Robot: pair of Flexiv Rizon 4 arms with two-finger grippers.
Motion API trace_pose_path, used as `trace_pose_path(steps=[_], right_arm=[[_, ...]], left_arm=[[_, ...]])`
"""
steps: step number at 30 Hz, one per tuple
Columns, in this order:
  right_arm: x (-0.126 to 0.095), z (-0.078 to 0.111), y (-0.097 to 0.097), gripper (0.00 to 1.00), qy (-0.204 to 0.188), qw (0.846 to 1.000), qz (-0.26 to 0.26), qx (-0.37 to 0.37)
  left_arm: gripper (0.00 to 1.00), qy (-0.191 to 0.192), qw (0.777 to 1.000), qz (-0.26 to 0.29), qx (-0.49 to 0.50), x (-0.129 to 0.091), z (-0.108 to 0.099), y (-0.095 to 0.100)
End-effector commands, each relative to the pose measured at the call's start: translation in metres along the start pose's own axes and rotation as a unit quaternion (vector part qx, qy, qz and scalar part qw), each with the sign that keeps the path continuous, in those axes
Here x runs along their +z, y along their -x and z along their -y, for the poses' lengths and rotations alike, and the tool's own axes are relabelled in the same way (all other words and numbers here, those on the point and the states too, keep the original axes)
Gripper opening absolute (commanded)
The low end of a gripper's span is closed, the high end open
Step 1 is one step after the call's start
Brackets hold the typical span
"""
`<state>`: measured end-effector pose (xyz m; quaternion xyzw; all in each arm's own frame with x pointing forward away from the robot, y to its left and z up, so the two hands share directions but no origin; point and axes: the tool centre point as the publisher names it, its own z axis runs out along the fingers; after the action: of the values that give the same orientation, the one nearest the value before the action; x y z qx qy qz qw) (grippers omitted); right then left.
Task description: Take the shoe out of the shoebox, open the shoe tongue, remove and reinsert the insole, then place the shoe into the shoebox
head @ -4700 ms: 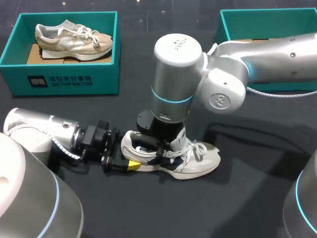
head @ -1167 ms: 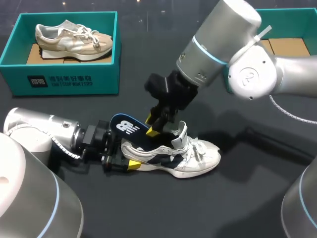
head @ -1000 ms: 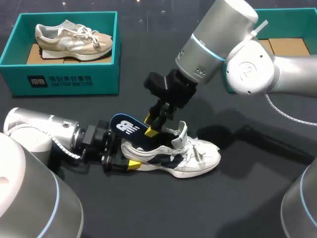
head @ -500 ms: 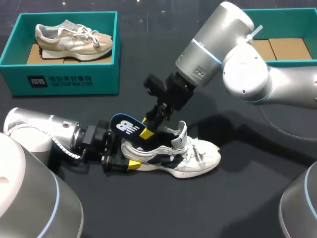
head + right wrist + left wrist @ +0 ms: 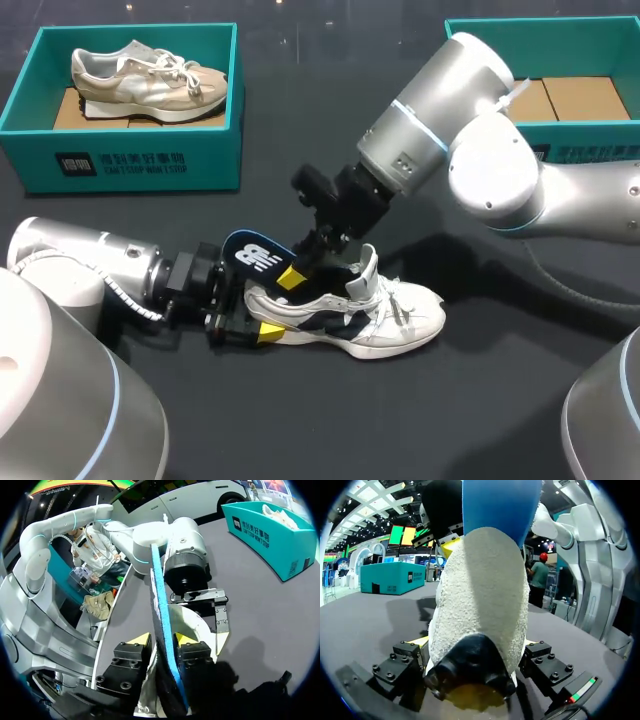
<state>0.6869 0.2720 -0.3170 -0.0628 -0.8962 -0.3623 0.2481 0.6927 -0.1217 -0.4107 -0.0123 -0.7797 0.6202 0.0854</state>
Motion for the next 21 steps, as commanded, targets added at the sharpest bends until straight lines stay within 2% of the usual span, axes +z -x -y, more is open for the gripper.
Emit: trace_pose_path(steps=[1,7,13,21], right_arm=[[0.004,-0.003,-0.002,0.0,-0.001,1.0,0.003,-0.003],[0.004,-0.012,-0.005,0.0,-0.001,1.0,0.01,-0.018],[-0.003,-0.046,-0.021,0.0,0.003,0.997,0.033,-0.068],[-0.003,-0.046,-0.021,0.0,0.003,0.997,0.033,-0.068]], left_arm=[[0.0,0.001,1.0,0.001,0.0,0.001,-0.002,0.001],[0.0,0.001,1.0,0.001,0.0,0.001,-0.002,0.001],[0.0,0.001,1.0,0.001,0.0,0.001,-0.002,0.001],[0.0,0.001,1.0,0.001,0.0,0.001,-0.002,0.001]])
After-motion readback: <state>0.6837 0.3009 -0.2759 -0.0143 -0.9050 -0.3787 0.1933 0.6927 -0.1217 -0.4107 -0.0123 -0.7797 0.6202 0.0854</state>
